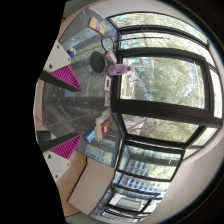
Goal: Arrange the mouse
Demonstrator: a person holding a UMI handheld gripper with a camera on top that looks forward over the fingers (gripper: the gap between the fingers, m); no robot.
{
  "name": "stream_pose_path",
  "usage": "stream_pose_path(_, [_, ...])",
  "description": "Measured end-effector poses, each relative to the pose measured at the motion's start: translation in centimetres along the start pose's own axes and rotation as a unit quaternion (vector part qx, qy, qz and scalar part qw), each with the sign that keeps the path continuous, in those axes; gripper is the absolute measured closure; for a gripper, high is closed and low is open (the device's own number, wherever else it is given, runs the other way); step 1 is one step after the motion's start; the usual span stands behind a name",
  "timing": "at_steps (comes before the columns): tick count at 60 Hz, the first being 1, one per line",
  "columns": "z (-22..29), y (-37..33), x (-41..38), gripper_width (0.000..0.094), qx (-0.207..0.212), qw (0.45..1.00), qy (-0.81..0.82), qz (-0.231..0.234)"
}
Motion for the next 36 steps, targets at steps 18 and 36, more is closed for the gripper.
stream_pose_path(18, [-5.0,0.8,-1.3,0.0095,-0.034,0.998,0.041,-0.021])
stream_pose_path(36, [-16.3,5.5,-9.8,0.0090,-0.074,0.995,0.057,-0.025])
Point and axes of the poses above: the point between the fingertips, and its own axes, seen from behind it with the camera up: x to the right, z up, y forward, the way the camera looks, the point moved 8 cm from there along -y, backward, against the way the camera looks, and after that the axes turned 11 degrees about -x, right-handed, at the moved point
